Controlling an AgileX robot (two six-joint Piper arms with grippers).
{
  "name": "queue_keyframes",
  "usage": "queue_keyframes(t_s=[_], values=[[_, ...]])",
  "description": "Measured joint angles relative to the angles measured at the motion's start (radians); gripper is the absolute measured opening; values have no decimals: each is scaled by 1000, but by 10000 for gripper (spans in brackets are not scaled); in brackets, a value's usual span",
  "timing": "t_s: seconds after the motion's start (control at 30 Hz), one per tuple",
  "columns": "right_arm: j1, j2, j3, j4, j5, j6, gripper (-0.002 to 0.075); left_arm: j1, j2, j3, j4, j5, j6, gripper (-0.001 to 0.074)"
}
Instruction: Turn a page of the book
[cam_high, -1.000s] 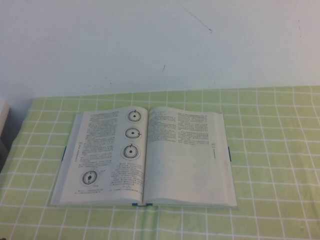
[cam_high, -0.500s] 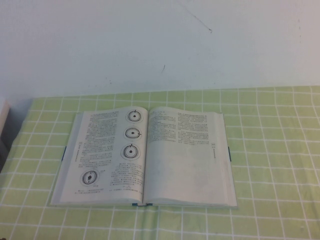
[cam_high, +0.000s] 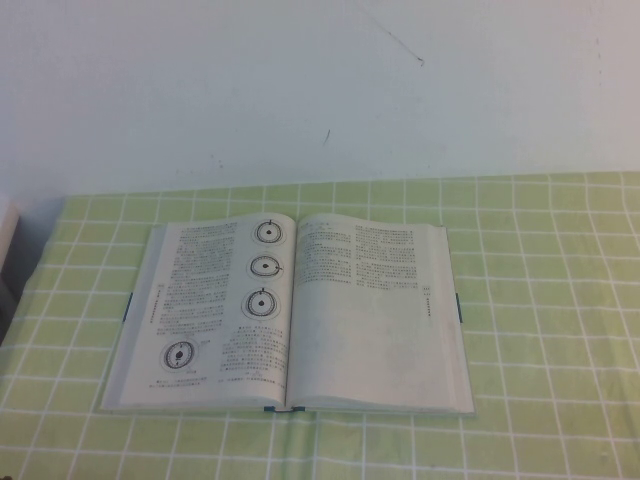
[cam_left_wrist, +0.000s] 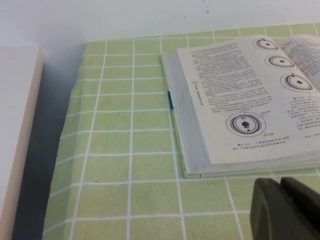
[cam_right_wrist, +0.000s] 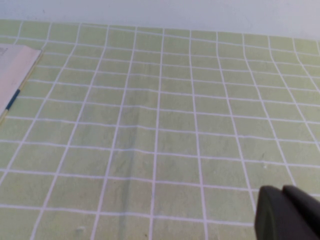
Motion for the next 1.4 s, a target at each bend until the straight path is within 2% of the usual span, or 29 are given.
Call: queue_keyframes(t_s=[1.4], values=[[0,0,0,0,0,0,-3,0,0,0,15,2,4,-4]])
